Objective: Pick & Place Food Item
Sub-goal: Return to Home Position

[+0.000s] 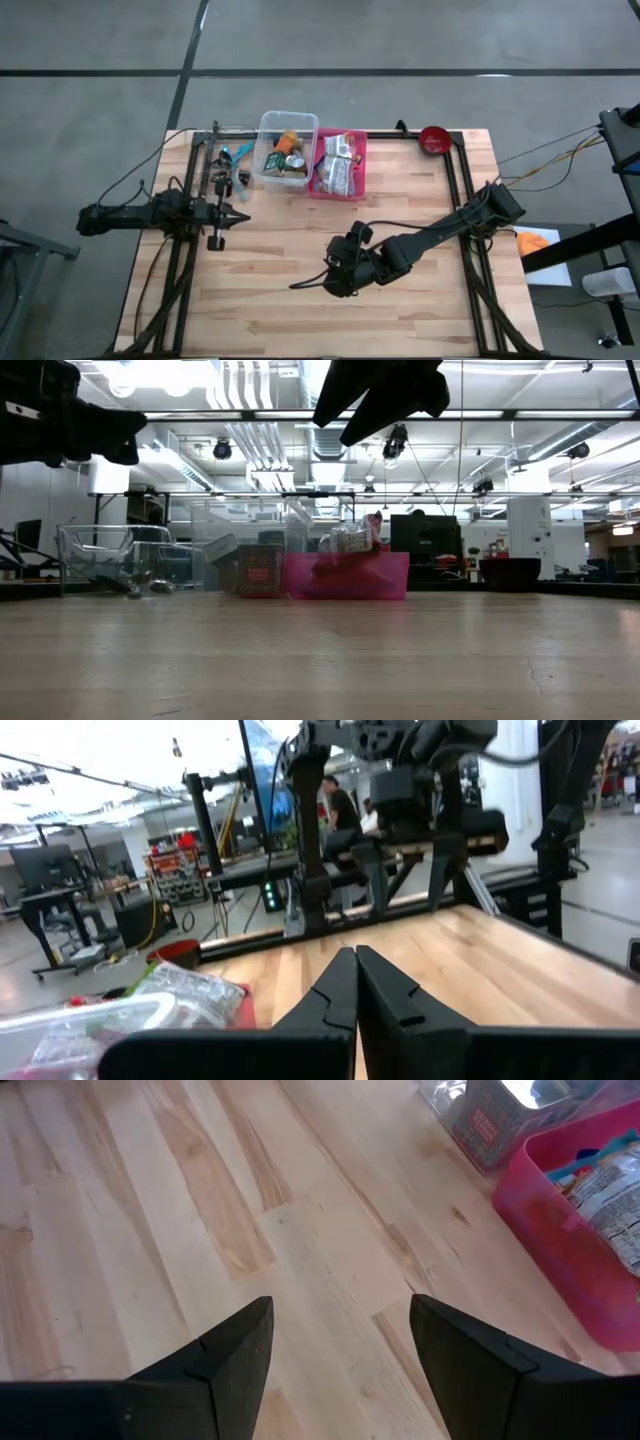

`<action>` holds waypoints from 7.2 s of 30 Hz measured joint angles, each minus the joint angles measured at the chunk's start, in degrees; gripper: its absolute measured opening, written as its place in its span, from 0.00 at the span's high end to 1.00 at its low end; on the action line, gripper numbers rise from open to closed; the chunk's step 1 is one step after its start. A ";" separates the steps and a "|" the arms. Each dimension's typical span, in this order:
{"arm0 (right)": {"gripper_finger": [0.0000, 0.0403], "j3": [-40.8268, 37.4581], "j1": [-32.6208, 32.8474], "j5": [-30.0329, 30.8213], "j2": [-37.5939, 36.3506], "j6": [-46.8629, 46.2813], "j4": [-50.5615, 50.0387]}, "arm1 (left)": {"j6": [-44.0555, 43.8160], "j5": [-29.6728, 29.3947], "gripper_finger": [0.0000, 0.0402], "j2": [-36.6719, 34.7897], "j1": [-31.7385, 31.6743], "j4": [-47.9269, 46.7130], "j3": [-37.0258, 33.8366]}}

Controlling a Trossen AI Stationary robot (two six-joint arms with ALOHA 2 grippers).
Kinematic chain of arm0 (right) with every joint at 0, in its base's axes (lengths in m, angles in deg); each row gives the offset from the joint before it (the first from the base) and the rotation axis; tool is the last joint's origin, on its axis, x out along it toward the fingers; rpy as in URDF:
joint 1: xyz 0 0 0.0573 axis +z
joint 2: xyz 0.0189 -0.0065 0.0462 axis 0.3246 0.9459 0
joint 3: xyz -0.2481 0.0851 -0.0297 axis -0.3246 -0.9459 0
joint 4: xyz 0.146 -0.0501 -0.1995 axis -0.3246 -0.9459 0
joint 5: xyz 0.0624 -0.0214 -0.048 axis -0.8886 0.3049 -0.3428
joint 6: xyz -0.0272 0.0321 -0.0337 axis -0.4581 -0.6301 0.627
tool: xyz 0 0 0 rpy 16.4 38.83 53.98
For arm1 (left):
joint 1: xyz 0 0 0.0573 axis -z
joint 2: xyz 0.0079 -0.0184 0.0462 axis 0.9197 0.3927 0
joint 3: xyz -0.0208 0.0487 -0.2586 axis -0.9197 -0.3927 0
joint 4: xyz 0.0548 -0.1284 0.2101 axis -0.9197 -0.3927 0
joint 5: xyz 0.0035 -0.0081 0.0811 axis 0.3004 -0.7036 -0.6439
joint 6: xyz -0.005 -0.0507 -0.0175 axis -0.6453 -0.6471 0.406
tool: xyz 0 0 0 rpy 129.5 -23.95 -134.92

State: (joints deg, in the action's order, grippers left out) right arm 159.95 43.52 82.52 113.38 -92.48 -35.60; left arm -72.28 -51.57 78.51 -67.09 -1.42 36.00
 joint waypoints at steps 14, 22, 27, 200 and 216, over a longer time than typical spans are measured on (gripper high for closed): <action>0.42 0.00 0.01 0.00 0.00 0.00 1.55 | -0.01 -2.96 1.00 3.00 0.02 -4.26 -0.02; 0.42 0.00 0.02 0.00 0.00 0.00 1.61 | -0.01 -2.98 1.00 3.82 0.03 -4.22 -0.07; 0.42 0.00 0.02 0.00 0.00 0.00 1.90 | -0.03 -2.98 1.00 3.82 0.02 -4.24 -0.07; 0.42 -86.93 -20.46 -34.46 -99.97 28.41 39.92 | -0.20 -3.40 1.00 3.88 0.04 -4.30 -0.13; 0.42 -86.93 -20.48 -34.80 -88.34 29.99 39.92 | -0.18 -3.41 1.00 3.88 0.04 -4.30 -0.13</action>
State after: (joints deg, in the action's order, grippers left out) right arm 73.02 23.04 47.73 25.04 -62.50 4.31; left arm -72.46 -54.98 82.39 -67.04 -5.72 35.87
